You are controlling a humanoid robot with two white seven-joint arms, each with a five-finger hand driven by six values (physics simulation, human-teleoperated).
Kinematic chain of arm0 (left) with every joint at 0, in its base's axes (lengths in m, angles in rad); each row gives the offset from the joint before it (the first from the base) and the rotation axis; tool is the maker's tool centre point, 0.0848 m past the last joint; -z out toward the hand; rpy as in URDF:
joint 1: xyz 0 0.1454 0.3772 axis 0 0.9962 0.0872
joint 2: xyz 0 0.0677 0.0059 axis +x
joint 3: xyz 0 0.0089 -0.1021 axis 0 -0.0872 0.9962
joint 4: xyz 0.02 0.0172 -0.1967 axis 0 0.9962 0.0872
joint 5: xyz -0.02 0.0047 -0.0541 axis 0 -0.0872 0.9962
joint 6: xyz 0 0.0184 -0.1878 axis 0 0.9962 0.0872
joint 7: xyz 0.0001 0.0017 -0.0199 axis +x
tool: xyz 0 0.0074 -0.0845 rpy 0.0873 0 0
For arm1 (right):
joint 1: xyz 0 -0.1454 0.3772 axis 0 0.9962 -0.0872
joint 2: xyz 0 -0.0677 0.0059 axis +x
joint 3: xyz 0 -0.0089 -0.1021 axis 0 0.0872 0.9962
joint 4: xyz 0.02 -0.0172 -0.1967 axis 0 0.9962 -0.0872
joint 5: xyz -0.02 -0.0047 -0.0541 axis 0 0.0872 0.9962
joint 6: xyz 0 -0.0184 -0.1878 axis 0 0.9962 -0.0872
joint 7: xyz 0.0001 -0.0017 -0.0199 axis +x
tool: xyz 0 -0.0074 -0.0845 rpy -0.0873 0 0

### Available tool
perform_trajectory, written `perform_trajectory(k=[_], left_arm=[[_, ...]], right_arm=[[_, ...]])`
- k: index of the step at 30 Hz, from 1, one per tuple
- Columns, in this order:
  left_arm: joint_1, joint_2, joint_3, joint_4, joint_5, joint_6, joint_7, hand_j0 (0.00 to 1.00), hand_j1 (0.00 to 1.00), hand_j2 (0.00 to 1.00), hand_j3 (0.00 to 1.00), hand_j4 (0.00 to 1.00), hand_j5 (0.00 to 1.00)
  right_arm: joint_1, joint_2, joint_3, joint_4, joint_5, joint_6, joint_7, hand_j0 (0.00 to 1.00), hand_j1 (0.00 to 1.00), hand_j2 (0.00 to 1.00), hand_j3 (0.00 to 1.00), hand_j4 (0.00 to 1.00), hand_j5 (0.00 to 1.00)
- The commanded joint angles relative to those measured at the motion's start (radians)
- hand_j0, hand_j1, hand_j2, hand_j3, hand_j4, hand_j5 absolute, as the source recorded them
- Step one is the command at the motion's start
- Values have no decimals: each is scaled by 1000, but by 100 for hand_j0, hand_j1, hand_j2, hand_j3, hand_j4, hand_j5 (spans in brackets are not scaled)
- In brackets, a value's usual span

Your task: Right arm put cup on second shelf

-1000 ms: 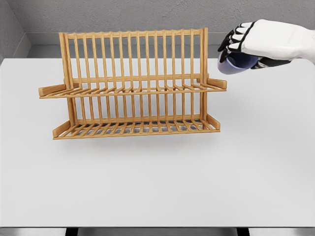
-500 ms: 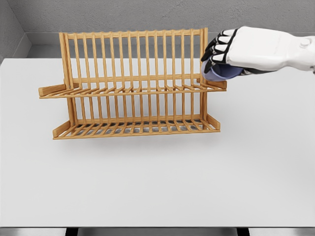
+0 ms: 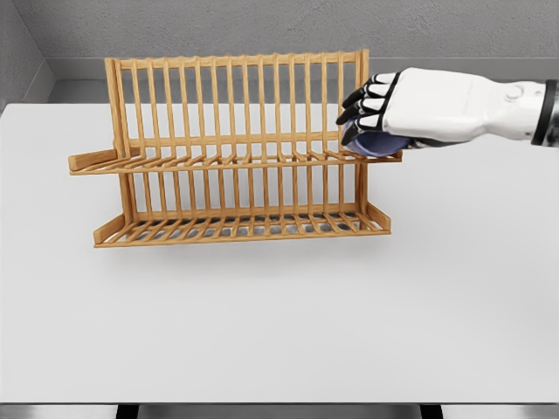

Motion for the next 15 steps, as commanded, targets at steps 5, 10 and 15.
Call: perform_trajectory(k=[5,10,15], left_arm=[[0,0,0,0,0,0,-1,100,100,100,100,100,100],[0,0,0,0,0,0,0,100,100,100,100,100,100],[0,0,0,0,0,0,0,100,100,100,100,100,100]], right_arm=[[-11,-1,-18,7,-10,0,5,100,100,100,100,100,100],[-3,2,-300,13,-6,0,5,100,100,100,100,100,100],[222,-24,-535,166,-4,0,5,100,100,100,100,100,100]])
